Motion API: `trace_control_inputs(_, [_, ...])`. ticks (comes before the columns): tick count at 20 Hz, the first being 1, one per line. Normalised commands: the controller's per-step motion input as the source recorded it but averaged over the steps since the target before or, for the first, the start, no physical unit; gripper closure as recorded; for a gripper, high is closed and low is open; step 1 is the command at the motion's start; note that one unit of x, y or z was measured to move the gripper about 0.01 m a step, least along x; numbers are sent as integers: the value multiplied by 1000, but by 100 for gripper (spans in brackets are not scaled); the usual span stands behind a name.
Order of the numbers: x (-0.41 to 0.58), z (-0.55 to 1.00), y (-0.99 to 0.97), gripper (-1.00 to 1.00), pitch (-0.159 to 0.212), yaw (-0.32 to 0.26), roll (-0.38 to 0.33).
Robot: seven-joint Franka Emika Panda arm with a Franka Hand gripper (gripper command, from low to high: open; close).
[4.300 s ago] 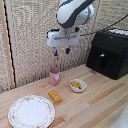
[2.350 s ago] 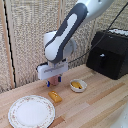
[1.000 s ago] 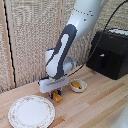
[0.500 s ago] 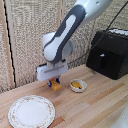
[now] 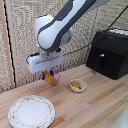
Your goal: Bring your hand's grasp to the bread. Hold the bread tenderly using the grip of your hand. Carefully pick up the bread and hover it over the white plate. Politely place it atop the plate.
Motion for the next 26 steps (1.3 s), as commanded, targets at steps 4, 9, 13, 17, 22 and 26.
trace_control_inputs(4, [22,-75,836,100,50,-58,-52])
trace_control_inputs(9, [33,-309,666,100,74,-8,-52])
trace_control_inputs(13, [71,-412,516,100,42,18,-29])
trace_control_inputs(17, [90,-409,426,100,11,26,-13])
trace_control_inputs(22, [65,-349,358,100,0,19,0])
trace_control_inputs(26, [93,-184,206,100,0,25,0])
